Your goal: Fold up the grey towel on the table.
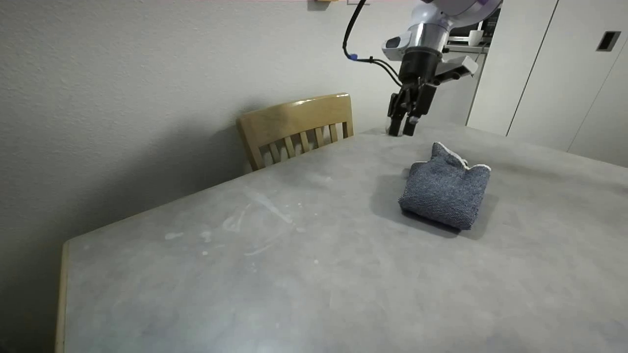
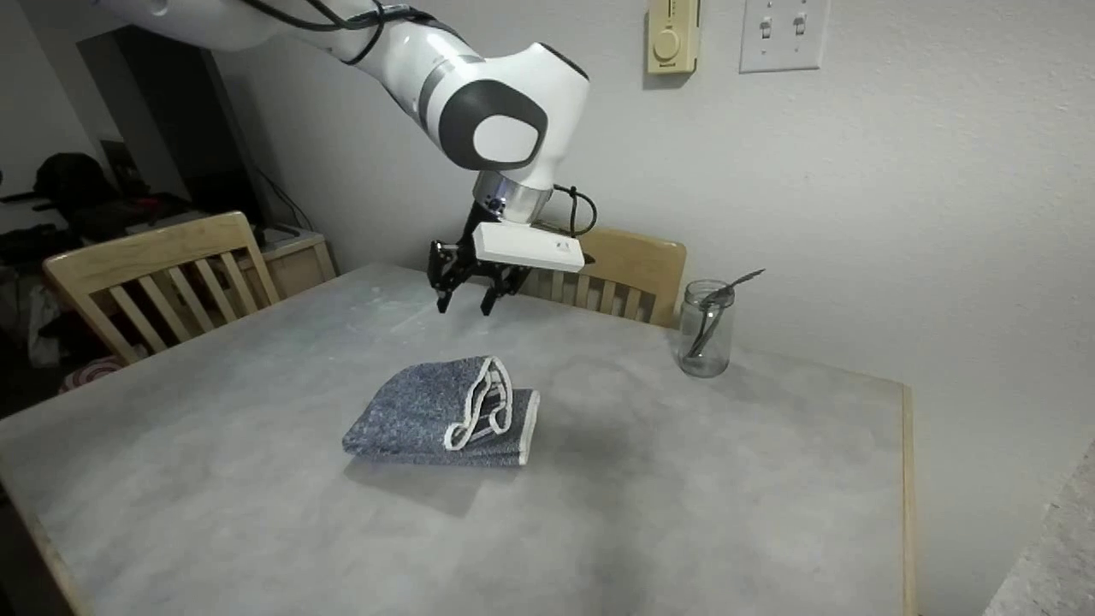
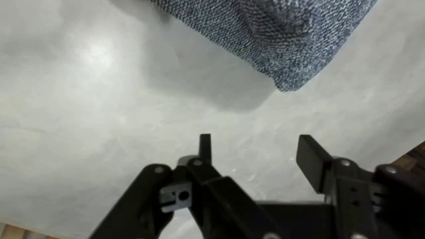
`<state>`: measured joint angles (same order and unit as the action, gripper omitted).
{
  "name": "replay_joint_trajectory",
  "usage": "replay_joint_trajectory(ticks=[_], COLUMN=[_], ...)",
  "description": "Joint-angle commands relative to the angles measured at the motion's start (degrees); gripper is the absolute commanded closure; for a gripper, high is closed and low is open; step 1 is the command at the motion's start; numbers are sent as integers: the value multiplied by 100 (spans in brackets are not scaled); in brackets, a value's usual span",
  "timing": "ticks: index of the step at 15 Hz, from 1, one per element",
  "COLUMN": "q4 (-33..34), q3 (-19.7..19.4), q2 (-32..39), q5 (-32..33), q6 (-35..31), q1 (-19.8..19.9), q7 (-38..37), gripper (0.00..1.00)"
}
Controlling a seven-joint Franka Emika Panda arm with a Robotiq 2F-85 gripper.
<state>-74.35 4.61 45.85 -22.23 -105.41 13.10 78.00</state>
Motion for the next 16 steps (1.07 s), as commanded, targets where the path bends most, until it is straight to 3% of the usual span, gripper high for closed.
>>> replay_joint_trajectory(ticks=[1,6,7,10,16], q4=[-1378,-2755,-1892,-2421,-2519], q3=[-47,-67,141,139,96], q2=[-746,-1500,-895,-1258,-1328], q5=[-65,359,300,413,417], q6=[-1295,-2839,-2437,-2677,-2716], q1=[-215,-661,-390,-540,-530], q7=[-858,-2252,-1969,-2299,-2310], gripper=[62,96,78,96,96])
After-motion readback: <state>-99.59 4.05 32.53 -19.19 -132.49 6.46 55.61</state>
